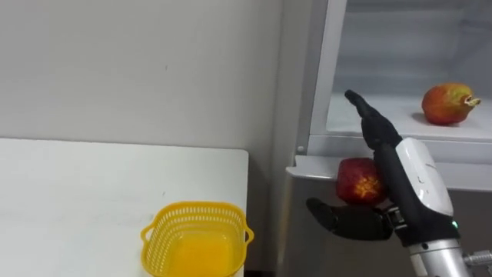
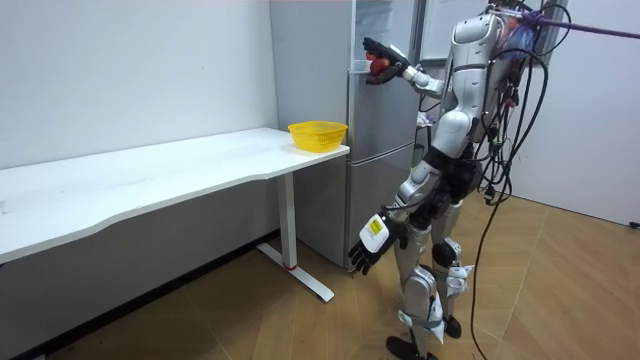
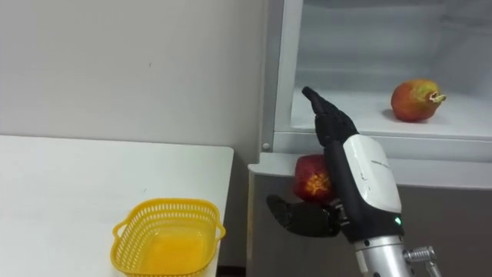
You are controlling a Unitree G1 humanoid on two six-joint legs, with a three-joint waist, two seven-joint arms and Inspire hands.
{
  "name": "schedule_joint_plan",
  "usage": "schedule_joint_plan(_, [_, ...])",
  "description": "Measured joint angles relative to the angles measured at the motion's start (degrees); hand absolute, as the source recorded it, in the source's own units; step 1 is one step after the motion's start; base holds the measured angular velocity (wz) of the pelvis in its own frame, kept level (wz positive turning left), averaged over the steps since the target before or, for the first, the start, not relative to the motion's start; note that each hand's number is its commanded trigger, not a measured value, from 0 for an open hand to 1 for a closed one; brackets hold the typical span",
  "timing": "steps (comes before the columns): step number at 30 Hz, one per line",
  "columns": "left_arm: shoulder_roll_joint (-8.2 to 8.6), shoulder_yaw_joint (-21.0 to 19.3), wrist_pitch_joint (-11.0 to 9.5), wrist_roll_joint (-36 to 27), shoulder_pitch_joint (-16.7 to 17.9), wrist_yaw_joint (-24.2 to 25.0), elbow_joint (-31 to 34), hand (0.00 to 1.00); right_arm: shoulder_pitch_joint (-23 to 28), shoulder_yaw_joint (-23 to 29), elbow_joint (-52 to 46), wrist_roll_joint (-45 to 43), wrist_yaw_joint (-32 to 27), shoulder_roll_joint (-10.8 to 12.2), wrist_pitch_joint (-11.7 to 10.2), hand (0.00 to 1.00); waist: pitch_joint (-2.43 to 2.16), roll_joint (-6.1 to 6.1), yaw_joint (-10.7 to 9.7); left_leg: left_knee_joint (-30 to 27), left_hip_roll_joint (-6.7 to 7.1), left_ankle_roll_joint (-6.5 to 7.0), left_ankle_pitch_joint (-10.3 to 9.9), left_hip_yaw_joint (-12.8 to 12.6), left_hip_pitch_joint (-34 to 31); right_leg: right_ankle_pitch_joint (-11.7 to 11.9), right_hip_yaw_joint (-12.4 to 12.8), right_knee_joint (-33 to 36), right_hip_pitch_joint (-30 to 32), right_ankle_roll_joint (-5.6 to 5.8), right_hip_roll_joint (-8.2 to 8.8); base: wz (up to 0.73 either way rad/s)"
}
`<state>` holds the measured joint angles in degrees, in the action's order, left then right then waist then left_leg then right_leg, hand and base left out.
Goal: Retrieve from the upper fridge
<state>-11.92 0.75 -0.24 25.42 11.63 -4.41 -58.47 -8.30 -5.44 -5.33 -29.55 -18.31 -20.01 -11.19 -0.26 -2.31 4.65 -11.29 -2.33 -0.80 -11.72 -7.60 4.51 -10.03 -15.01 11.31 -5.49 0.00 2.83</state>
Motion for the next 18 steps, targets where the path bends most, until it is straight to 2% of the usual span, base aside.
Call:
schedule_joint_plan(1, [0.0,-0.01,0.03,0.0,0.13,0.0,0.0,0.0,0.16,0.01,0.0,0.01,0.0,0.0,-0.01,0.0,-0.06,-0.09,-0.07,-0.01,0.0,0.0,0.0,0.0,0.0,0.0,-0.02,-0.14,-0.06,0.0,-0.02,0.0])
schedule_joint_plan(2, [0.0,-0.01,0.08,0.0,0.2,0.0,0.0,0.0,0.36,0.01,0.0,0.0,0.0,0.0,-0.01,0.16,-0.09,-0.16,-0.07,-0.01,0.0,0.0,0.0,0.0,0.0,0.0,-0.04,-0.32,-0.14,0.0,-0.04,0.0])
schedule_joint_plan(3, [0.0,-0.01,0.12,-0.01,0.21,0.0,0.0,0.0,0.44,0.01,0.0,0.01,0.0,0.0,-0.01,0.49,-0.09,-0.19,-0.07,-0.01,0.0,0.0,0.0,0.0,0.0,0.0,-0.05,-0.42,-0.17,0.0,-0.05,0.0])
schedule_joint_plan(4, [0.0,-0.01,0.18,0.01,0.22,0.0,0.0,0.0,0.6,0.02,-0.01,-0.01,0.0,0.0,-0.04,1.0,-0.09,-0.3,-0.15,-0.02,0.0,0.0,0.0,0.0,0.01,0.01,-0.08,-0.47,-0.2,0.0,-0.06,0.0])
schedule_joint_plan(18, [-0.01,-0.03,0.2,0.14,0.17,0.01,0.07,0.0,1.13,0.03,-0.02,0.07,-0.04,0.0,-0.8,1.0,0.12,-0.3,-1.16,0.06,-0.01,0.0,0.0,-0.1,0.03,0.01,-0.03,-0.54,-0.15,0.02,-0.07,0.0])
